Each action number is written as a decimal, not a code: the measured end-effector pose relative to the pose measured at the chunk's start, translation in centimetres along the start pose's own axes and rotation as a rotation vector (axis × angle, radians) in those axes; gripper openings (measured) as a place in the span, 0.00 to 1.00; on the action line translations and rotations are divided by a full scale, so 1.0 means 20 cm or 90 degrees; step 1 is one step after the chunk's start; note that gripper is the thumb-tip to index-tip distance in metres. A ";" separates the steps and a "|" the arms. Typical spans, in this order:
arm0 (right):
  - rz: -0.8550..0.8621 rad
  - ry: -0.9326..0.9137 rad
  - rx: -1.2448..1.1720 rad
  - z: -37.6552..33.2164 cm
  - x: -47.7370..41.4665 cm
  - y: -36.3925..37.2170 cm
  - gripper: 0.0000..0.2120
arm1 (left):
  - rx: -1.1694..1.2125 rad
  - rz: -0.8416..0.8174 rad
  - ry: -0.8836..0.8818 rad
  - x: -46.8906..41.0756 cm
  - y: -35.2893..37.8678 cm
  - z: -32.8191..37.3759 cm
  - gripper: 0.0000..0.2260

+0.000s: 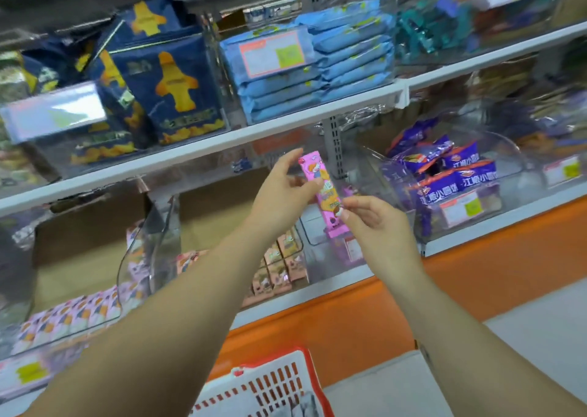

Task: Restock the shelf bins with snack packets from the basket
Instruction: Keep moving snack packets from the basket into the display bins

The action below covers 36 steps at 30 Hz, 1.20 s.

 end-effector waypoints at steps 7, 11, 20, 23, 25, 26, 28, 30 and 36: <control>0.013 0.006 0.382 0.20 -0.10 -0.08 0.13 | -0.359 -0.131 -0.047 -0.35 0.08 -0.17 0.20; 0.024 -0.017 0.404 0.24 -0.13 -0.06 0.10 | -0.649 -0.213 -0.045 -0.46 0.17 -0.23 0.18; 0.106 -0.094 0.387 0.29 -0.14 -0.01 0.13 | -0.774 -0.478 -0.188 -0.59 0.34 -0.42 0.12; 0.122 -0.127 0.402 0.29 -0.14 0.01 0.16 | -0.817 -0.505 -0.229 -0.61 0.34 -0.48 0.12; 0.130 -0.138 0.415 0.29 -0.14 0.01 0.16 | -0.888 -0.498 -0.232 -0.60 0.33 -0.49 0.16; 0.133 -0.143 0.423 0.29 -0.14 0.01 0.15 | -0.949 -0.492 -0.208 -0.60 0.33 -0.49 0.18; 0.134 -0.149 0.442 0.29 -0.14 0.01 0.15 | -1.064 -0.496 -0.162 -0.59 0.33 -0.48 0.21; 0.138 -0.149 0.454 0.29 -0.14 0.01 0.14 | -1.152 -0.531 -0.148 -0.57 0.34 -0.49 0.27; 0.146 -0.143 0.467 0.29 -0.14 0.02 0.15 | -1.127 -0.605 -0.102 -0.53 0.39 -0.53 0.21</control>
Point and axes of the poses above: each hand's wrist, its own x-axis away from the middle knuckle, its own y-axis out of the palm, z = x × y, the point moved 7 cm from there along -x, towards the middle knuckle, and after that the axes turned 1 degree about x, right-handed, at the moved point
